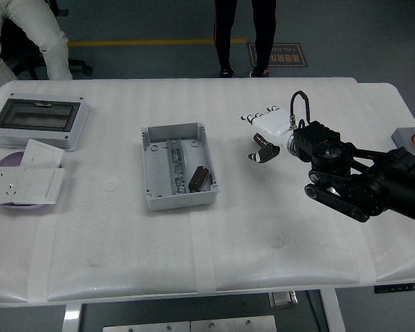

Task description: Pick up the battery,place it into the box

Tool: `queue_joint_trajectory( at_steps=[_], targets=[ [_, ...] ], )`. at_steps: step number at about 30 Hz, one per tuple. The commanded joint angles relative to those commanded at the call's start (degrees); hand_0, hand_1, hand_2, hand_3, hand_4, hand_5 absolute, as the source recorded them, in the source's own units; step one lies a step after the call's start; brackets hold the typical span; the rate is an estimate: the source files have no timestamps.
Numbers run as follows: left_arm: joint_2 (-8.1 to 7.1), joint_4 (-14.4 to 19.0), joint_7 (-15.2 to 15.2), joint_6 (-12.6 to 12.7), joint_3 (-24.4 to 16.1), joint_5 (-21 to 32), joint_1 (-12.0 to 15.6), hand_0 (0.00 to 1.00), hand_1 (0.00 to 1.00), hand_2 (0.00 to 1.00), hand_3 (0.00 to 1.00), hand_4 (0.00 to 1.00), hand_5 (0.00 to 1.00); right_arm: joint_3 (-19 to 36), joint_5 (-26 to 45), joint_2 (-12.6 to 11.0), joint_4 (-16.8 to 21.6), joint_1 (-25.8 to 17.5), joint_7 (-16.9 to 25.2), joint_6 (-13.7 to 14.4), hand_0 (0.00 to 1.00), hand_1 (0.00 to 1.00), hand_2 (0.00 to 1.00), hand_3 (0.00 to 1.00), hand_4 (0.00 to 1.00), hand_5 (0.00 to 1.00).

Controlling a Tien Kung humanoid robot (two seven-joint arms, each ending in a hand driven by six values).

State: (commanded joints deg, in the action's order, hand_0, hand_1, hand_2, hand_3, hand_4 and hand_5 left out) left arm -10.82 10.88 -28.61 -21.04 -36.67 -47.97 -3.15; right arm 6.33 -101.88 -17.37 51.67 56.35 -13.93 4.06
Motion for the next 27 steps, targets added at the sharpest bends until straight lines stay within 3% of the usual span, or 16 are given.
queue_joint_trajectory(
  at_steps=[15,27],
  targets=[
    [-0.11,0.0,0.4,0.0,-0.3,-1.1,-0.4,0.542,0.559,0.586,0.466,0.002,0.002,-2.0,3.9,1.7,-5.1,0.0,1.1,1.1,0.997,0.685,0.838,0.984,0.614,0.347],
    [-0.11,0.0,1.1,0.4,-0.1,-1.3,-0.5,0.542,0.560,0.586,0.466,0.002,0.002,-1.6,7.9,3.6,-8.2,-1.2,1.4,4.2,0.976,0.668,0.825,0.962,0.604,0.362]
  ],
)
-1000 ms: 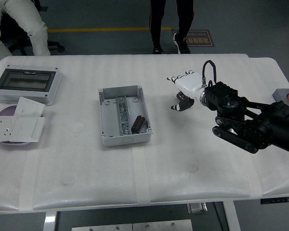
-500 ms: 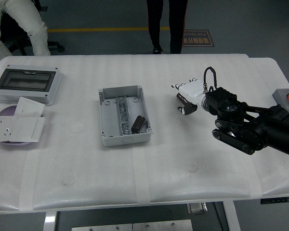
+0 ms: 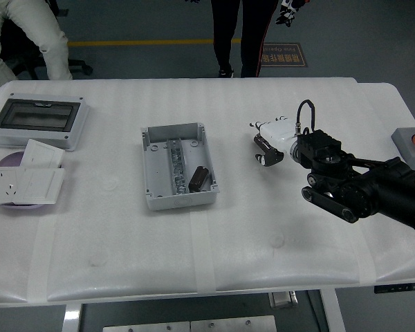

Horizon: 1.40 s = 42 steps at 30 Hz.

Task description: Pick up the battery,place it into the box

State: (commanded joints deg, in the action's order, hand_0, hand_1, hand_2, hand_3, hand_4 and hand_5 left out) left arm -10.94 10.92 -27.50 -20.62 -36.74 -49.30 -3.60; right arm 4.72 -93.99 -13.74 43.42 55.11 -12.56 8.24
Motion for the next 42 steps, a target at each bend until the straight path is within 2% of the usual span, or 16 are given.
queue_joint_trajectory(
  at_steps=[3,4,9,10,15,16,34,42],
  targets=[
    [0.01,0.0,0.0,0.0,0.0,0.0,0.0,0.542,0.560,0.586,0.466,0.002,0.002,0.2,0.2,0.2,-0.2,-0.4,-0.2,0.8,0.976,0.668,0.825,0.962,0.604,0.362],
    [0.02,0.0,0.0,0.0,0.0,0.0,0.0,0.541,0.559,0.586,0.467,0.002,0.002,0.3,0.3,0.3,-0.3,-0.5,-0.3,1.1,0.952,0.640,0.798,0.885,0.590,0.366],
    [0.09,0.0,0.1,0.0,0.1,0.0,-0.1,0.541,0.559,0.586,0.467,0.002,0.002,0.2,1.1,0.5,-1.0,-0.8,-0.6,1.9,0.952,0.640,0.798,0.885,0.590,0.366],
    [0.09,0.0,0.1,0.0,0.1,0.0,-0.1,0.541,0.557,0.586,0.467,0.002,0.002,0.1,1.3,0.5,-1.1,-0.9,-0.6,2.0,0.896,0.586,0.688,0.820,0.533,0.349],
    [0.09,0.0,0.1,-0.1,0.0,-0.1,-0.1,0.541,0.557,0.586,0.467,0.002,0.002,0.0,2.0,0.7,-1.8,-1.2,-0.6,2.2,0.896,0.586,0.688,0.820,0.533,0.349],
    [0.09,0.0,0.1,-0.1,0.1,-0.1,-0.1,0.542,0.557,0.586,0.467,0.002,0.002,0.0,2.1,0.7,-1.8,-1.3,-0.6,2.2,0.849,0.529,0.606,0.770,0.383,0.250],
    [-0.09,0.0,0.3,0.0,0.3,0.0,-0.2,0.539,0.555,0.588,0.466,0.002,0.002,-0.4,2.3,0.6,-1.7,-2.0,-0.5,2.8,0.836,0.502,0.590,0.764,0.355,0.232],
    [-0.12,0.0,0.6,0.0,0.8,0.3,-0.3,0.540,0.554,0.593,0.465,0.002,0.002,-0.6,1.7,0.3,-1.1,-2.3,-0.9,1.7,0.836,0.499,0.588,0.764,0.351,0.229]
  ],
)
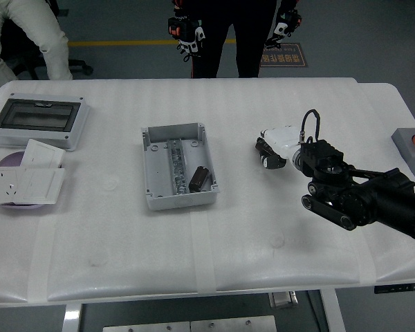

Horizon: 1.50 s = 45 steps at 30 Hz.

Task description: Pick up the battery,place it into the box

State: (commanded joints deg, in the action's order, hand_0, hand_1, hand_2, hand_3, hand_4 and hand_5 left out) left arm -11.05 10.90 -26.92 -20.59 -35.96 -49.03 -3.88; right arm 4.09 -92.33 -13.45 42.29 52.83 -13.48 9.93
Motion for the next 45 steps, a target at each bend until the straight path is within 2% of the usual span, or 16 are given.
queue_joint_trajectory(
  at_steps=[15,16,21,22,25,27,28,36,41,45],
  targets=[
    [-0.06,0.0,0.4,0.4,-0.1,0.1,-0.1,0.540,0.553,0.630,0.463,0.002,0.002,0.2,-1.4,-0.4,1.4,-0.3,0.1,-0.7,0.840,0.489,0.595,0.790,0.344,0.204],
    [-0.06,0.0,0.4,0.4,-0.1,0.2,-0.1,0.540,0.552,0.659,0.461,0.002,0.002,0.2,-1.3,-0.5,1.5,-0.3,0.2,-0.7,0.816,0.463,0.599,0.812,0.043,0.002],
    [-0.08,0.0,0.6,0.6,-0.1,0.3,-0.1,0.540,0.552,0.659,0.461,0.002,0.002,1.2,-1.7,-1.0,2.3,-0.5,0.2,-0.4,0.816,0.463,0.599,0.812,0.043,0.002],
    [-0.08,0.0,0.6,0.6,-0.1,0.3,-0.1,0.540,0.554,0.668,0.460,0.002,0.002,1.6,-1.9,-1.1,2.6,-0.5,0.2,-0.4,0.789,0.417,0.586,0.797,0.002,0.002],
    [-0.11,0.0,0.8,0.8,-0.1,0.3,-0.1,0.540,0.554,0.668,0.460,0.002,0.002,3.7,-3.3,-1.9,4.4,-0.9,0.0,-0.1,0.789,0.417,0.586,0.797,0.002,0.002],
    [-0.13,0.0,1.0,0.9,-0.1,0.3,-0.1,0.540,0.554,0.668,0.460,0.002,0.002,5.9,-4.8,-2.6,6.4,-1.3,-0.1,0.2,0.789,0.417,0.586,0.797,0.002,0.002],
    [-0.13,0.0,1.0,1.0,-0.1,0.3,-0.1,0.540,0.554,0.679,0.460,0.002,0.002,6.9,-5.4,-2.8,7.2,-1.5,-0.2,0.3,0.723,0.356,0.576,0.787,0.002,0.002],
    [-0.09,0.0,1.2,1.1,0.0,0.6,-0.1,0.542,0.555,0.687,0.460,0.002,0.002,16.3,-9.3,-4.1,16.6,-4.7,-0.9,1.0,0.711,0.343,0.576,0.786,0.002,0.002],
    [-0.10,0.0,1.2,1.1,0.1,0.7,0.0,0.543,0.556,0.698,0.462,0.002,0.002,21.4,-10.3,-2.8,23.9,-7.8,-1.4,1.3,0.710,0.342,0.585,0.787,0.002,0.002],
    [-0.07,0.0,1.1,1.0,-0.1,0.7,0.1,0.543,0.556,0.698,0.462,0.002,0.002,22.4,-10.6,-0.9,29.6,-10.1,-1.5,1.7,0.710,0.342,0.585,0.787,0.002,0.002]
  ],
)
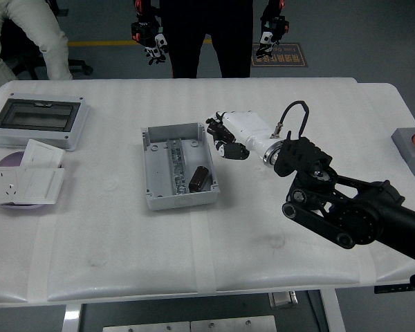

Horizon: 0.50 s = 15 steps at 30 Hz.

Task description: Pick up the battery,place it into the box

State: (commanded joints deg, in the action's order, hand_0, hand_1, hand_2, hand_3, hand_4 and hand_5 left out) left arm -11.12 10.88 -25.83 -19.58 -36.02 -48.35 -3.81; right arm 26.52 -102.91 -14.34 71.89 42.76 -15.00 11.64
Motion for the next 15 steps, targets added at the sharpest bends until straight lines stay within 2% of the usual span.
queue_joint_trajectory(
  at_steps=[5,8,12,13,15],
  targets=[
    [0.03,0.0,-0.3,-0.2,-0.3,-0.3,0.1,0.543,0.555,0.702,0.461,0.002,0.002,-0.9,-2.0,2.6,5.2,-1.4,0.0,1.3,0.713,0.343,0.591,0.790,0.002,0.002],
    [0.01,0.0,-0.4,-0.2,-0.4,-0.3,0.0,0.543,0.556,0.697,0.461,0.002,0.002,-1.7,-4.7,4.0,4.6,-1.6,-1.0,0.7,0.735,0.365,0.607,0.810,0.002,0.002],
    [-0.01,0.0,-0.5,-0.3,-0.6,-0.4,0.0,0.543,0.556,0.697,0.461,0.002,0.002,-2.7,-6.9,4.6,2.8,-1.5,-2.1,-0.2,0.735,0.365,0.607,0.810,0.002,0.002],
    [-0.01,0.0,-0.5,-0.3,-0.7,-0.5,0.0,0.543,0.557,0.691,0.460,0.002,0.002,-2.8,-7.4,4.7,2.3,-1.5,-2.3,-0.3,0.959,0.706,0.822,0.980,0.318,0.065],
    [0.01,0.0,-0.7,-0.3,-0.9,-0.6,0.1,0.543,0.557,0.691,0.460,0.002,0.002,-3.1,-8.2,4.9,1.6,-1.4,-2.5,-0.3,0.959,0.706,0.822,0.980,0.318,0.065]
  ],
)
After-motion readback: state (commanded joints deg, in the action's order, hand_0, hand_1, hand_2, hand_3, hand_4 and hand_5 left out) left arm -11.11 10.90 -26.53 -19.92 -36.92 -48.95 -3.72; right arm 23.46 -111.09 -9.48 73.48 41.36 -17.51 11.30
